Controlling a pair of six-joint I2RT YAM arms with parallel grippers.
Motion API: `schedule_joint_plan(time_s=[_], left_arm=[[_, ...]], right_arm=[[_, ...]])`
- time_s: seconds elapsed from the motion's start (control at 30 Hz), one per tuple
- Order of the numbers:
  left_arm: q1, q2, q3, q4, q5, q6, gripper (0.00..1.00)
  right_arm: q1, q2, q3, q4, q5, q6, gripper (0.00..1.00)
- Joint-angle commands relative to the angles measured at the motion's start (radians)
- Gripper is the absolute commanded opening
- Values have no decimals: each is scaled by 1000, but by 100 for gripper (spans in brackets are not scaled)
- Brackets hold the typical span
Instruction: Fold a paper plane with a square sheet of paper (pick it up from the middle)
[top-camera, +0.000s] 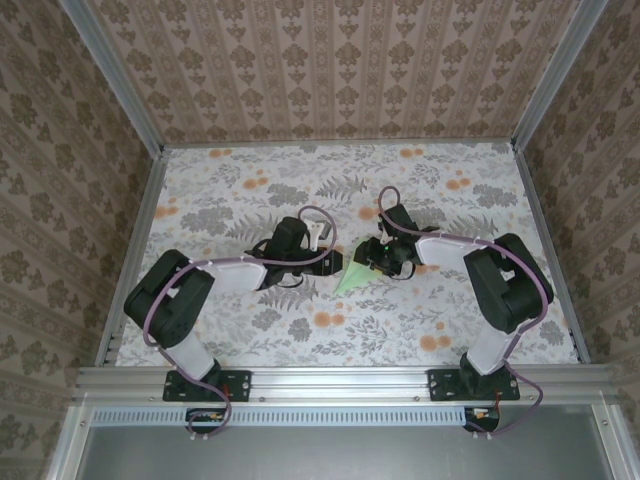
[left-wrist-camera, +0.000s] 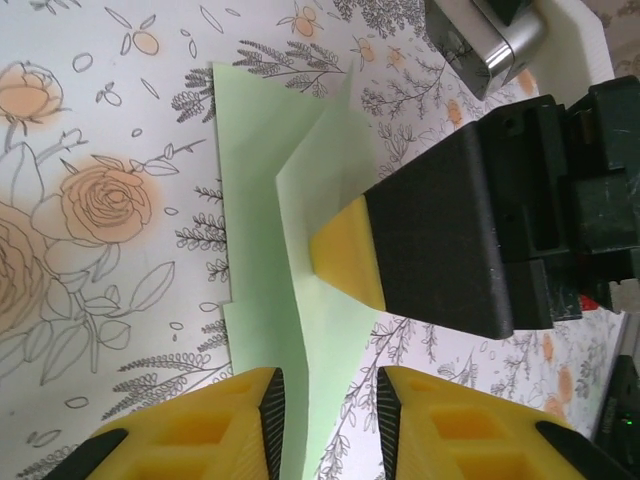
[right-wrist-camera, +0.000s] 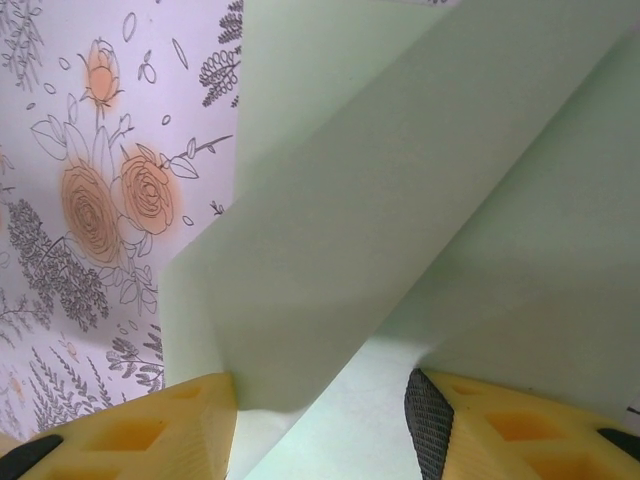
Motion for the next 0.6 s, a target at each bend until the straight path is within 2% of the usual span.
schedule_joint_plan(time_s=[0.0, 0.27, 0.57], left_arm=[[-8, -3, -7, 14, 40, -32, 30], [-23, 105, 66, 7, 138, -44, 16], [-25, 174, 122, -44, 131, -41, 13]], right_arm=[[0, 56, 1, -109, 81, -13, 52], [0, 78, 2, -143, 91, -30, 46], [1, 97, 20, -185, 98, -43, 46]])
